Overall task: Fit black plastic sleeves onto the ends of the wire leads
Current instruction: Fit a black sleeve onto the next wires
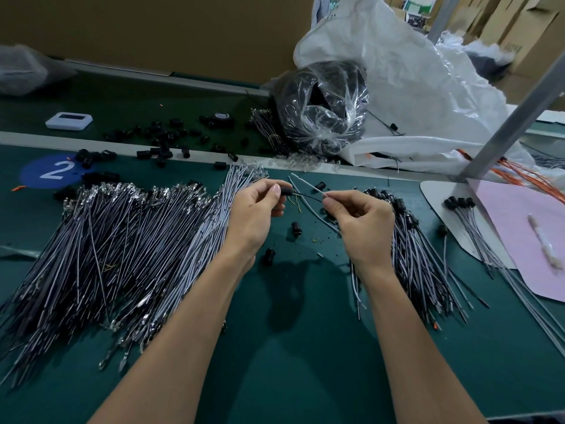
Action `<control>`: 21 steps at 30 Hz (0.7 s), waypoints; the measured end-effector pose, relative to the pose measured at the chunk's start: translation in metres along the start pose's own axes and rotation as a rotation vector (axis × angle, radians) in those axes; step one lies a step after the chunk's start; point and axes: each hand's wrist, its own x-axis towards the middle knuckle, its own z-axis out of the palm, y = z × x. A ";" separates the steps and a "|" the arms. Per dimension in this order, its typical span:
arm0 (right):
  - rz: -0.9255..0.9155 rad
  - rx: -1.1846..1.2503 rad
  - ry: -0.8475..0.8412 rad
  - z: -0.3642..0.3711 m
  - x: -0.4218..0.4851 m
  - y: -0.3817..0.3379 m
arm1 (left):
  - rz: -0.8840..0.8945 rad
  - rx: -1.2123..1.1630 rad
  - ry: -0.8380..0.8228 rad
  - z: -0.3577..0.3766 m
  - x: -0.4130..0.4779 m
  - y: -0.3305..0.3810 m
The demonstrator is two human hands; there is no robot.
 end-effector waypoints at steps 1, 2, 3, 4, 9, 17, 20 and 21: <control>-0.004 -0.003 -0.007 0.000 0.000 0.000 | 0.001 0.007 -0.014 0.001 -0.001 0.000; -0.007 -0.006 -0.009 0.001 -0.001 0.000 | 0.001 0.016 -0.028 0.001 -0.001 -0.001; -0.008 -0.007 -0.008 0.001 -0.001 0.000 | -0.001 0.023 -0.043 0.001 -0.002 -0.001; -0.008 -0.006 -0.006 0.001 -0.001 0.000 | -0.004 0.029 -0.057 0.001 -0.002 -0.001; -0.017 0.004 -0.020 0.004 -0.002 -0.001 | -0.033 -0.018 -0.083 0.002 -0.002 -0.003; -0.084 -0.058 -0.039 0.011 -0.005 -0.002 | -0.088 -0.262 -0.055 0.002 -0.006 0.000; -0.090 -0.052 -0.037 0.011 -0.005 -0.001 | -0.107 -0.326 -0.039 0.003 -0.006 0.001; -0.081 -0.041 -0.039 0.011 -0.006 -0.001 | -0.108 -0.341 -0.030 0.003 -0.006 0.001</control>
